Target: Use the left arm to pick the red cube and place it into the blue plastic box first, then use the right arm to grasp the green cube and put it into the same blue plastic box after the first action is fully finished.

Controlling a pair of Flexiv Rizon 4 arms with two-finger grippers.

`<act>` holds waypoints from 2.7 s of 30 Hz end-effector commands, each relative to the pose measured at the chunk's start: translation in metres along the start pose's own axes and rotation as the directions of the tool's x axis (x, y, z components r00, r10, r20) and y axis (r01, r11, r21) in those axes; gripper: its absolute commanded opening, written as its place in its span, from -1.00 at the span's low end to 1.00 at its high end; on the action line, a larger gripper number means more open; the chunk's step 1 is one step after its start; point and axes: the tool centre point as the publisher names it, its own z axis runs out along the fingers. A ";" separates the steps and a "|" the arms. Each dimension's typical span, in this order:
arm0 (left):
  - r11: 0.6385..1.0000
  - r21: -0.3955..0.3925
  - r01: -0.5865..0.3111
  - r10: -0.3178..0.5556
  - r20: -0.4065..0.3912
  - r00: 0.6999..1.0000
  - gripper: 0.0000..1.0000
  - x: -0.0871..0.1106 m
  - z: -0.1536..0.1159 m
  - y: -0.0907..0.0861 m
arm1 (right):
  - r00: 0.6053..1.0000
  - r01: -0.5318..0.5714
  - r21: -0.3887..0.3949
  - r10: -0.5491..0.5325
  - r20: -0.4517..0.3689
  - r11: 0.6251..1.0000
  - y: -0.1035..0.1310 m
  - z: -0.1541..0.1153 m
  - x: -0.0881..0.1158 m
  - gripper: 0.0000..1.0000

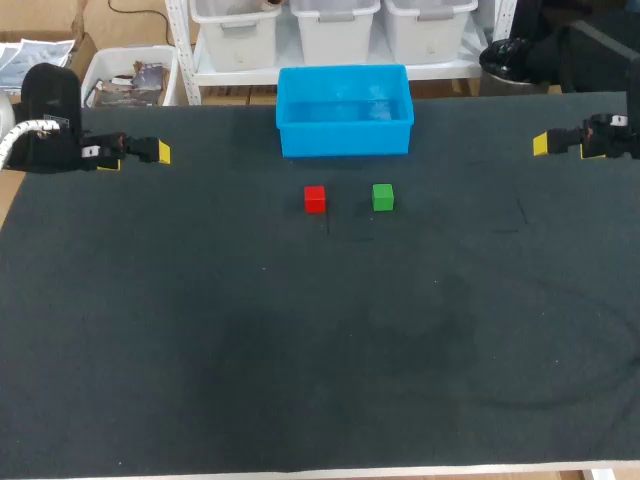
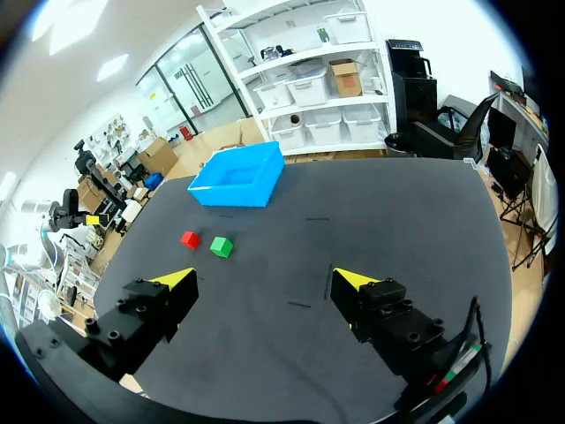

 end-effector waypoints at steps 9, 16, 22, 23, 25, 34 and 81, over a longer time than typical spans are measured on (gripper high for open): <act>1.000 0.003 0.000 0.000 0.002 1.000 1.00 0.000 0.000 0.001 | 1.000 0.000 0.002 0.000 0.000 1.000 0.000 0.000 0.000 1.00; 1.000 0.003 0.000 0.000 0.002 1.000 1.00 0.000 0.000 0.001 | 1.000 0.000 0.002 0.000 0.000 1.000 0.000 0.000 0.000 1.00; 1.000 0.003 0.000 0.000 0.002 1.000 1.00 0.000 0.000 0.001 | 1.000 0.000 0.002 0.000 0.000 1.000 0.000 0.000 0.000 1.00; 1.000 0.003 0.000 0.000 0.002 1.000 1.00 0.000 0.000 0.001 | 1.000 0.000 0.002 0.000 0.000 1.000 0.000 0.000 0.000 1.00; 1.000 0.003 0.000 0.000 0.002 1.000 1.00 0.000 0.000 0.001 | 1.000 0.000 0.002 0.000 0.000 1.000 0.000 0.000 0.000 1.00; 1.000 0.003 0.000 0.000 0.002 1.000 1.00 0.000 0.000 0.001 | 1.000 0.000 0.002 0.000 0.000 1.000 0.000 0.000 0.000 1.00; 0.959 -0.285 -0.012 -0.059 -0.238 0.969 1.00 -0.020 0.080 -0.089 | 1.000 0.000 0.002 0.000 0.000 1.000 0.000 0.000 0.000 1.00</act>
